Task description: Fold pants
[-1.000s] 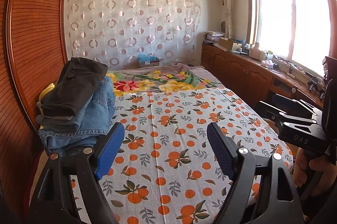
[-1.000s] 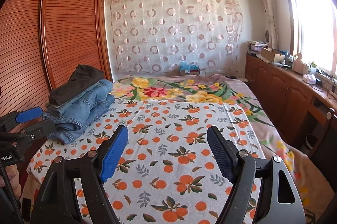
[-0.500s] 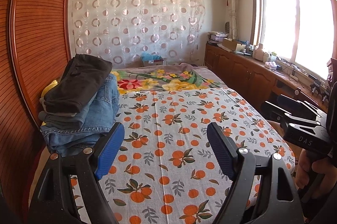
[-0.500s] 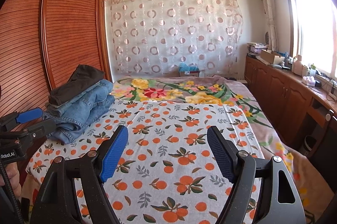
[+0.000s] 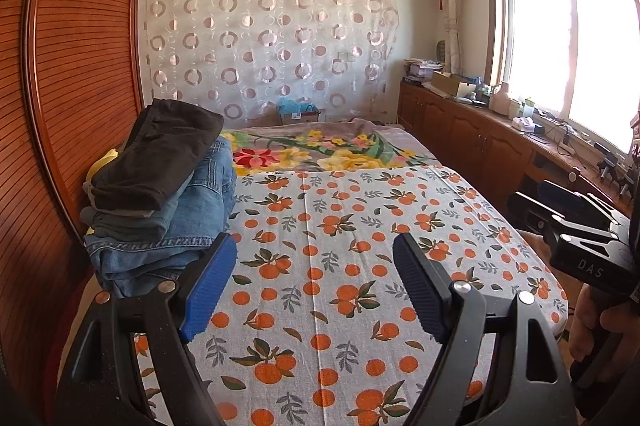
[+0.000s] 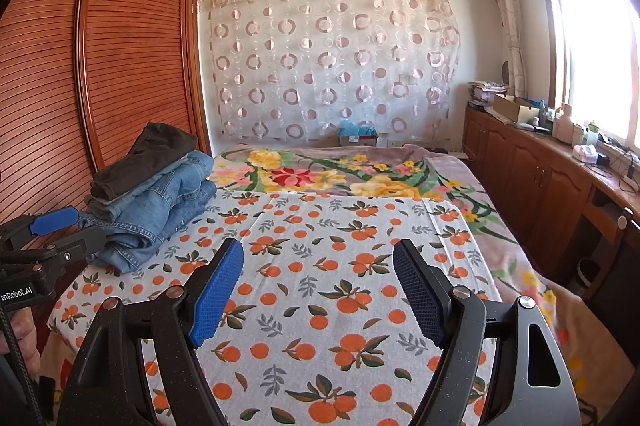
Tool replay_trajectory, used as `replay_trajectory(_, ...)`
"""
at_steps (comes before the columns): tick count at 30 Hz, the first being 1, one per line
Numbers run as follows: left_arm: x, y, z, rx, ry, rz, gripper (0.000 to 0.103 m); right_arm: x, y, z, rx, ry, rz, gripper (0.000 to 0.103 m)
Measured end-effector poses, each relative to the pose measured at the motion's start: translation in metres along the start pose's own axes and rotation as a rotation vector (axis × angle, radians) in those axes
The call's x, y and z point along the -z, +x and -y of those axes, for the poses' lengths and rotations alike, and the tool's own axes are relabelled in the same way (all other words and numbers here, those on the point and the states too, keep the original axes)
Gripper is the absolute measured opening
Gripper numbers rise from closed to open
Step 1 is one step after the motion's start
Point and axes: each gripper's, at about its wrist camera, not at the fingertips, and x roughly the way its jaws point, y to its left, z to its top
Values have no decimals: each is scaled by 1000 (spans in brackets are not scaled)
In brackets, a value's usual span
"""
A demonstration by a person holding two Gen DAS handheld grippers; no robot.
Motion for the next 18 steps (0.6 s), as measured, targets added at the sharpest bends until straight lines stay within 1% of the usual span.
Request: replay_trajectory(18, 1, 0, 1, -4, 2, 2, 81, 2, 4, 0, -7, -1, 4, 79)
